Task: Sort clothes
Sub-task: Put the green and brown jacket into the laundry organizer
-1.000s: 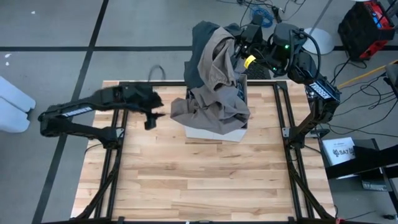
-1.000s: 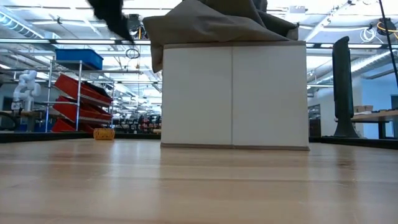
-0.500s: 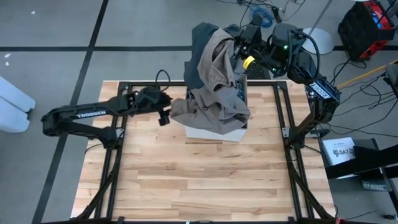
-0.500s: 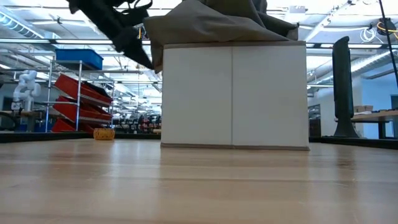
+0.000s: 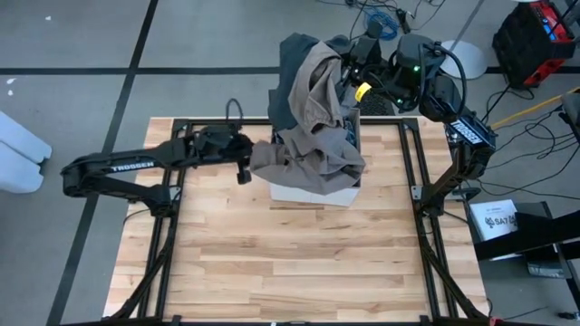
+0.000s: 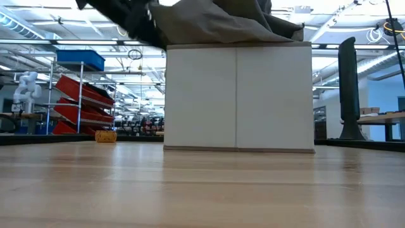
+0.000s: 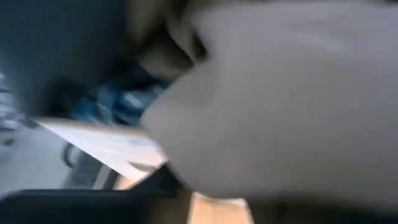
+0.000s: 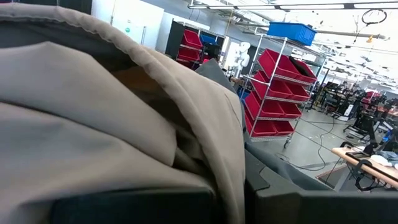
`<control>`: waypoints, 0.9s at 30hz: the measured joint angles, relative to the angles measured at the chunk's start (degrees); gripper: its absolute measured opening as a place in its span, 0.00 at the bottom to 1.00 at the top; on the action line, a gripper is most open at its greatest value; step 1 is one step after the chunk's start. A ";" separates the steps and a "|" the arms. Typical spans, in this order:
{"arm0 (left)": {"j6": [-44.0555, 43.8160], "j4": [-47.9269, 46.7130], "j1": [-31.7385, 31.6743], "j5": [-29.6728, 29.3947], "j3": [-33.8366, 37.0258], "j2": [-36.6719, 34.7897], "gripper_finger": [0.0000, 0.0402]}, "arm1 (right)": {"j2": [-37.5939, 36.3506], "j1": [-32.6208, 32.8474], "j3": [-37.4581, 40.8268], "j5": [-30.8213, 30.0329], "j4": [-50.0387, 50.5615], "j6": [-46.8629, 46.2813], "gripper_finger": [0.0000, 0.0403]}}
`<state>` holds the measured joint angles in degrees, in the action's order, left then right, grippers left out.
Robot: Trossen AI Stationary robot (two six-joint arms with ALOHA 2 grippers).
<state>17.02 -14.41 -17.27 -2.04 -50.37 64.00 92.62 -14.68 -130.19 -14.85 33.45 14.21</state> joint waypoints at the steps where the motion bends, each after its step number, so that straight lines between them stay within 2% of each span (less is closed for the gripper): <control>1: 0.04 0.21 0.19 -0.89 -0.89 -0.49 0.24 | 0.00 0.00 0.00 -0.02 -0.02 0.05 0.02; 3: 0.93 0.63 0.26 -0.91 -2.51 -1.67 0.08 | 0.00 0.00 0.00 -0.02 -0.09 0.12 0.02; 4: 1.38 0.96 0.30 -0.37 -3.36 -2.02 0.04 | 0.00 0.00 0.00 -0.02 -0.11 0.17 0.02; 10: 0.95 11.69 0.32 3.79 -5.36 0.55 0.01 | 0.00 0.00 0.00 -0.18 -0.34 0.19 0.02; 14: -0.64 17.74 0.32 4.98 -5.33 7.95 0.01 | 0.02 0.00 0.02 -2.15 -1.83 0.27 0.02; 20: -1.26 36.09 -0.14 4.99 -7.34 19.71 0.01 | 0.02 -0.02 0.02 -3.04 -3.36 0.73 0.02; 23: -1.29 34.59 -0.58 5.03 -12.99 25.10 0.01 | 0.02 -0.02 0.02 -3.10 -3.32 1.56 0.02; 27: -1.05 25.06 -0.71 4.17 -19.41 30.98 0.01 | 0.02 -0.02 0.02 -3.28 -3.21 1.74 0.02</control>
<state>15.97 10.65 -17.98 2.12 -69.77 94.98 92.64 -14.70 -130.17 -18.14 30.23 15.94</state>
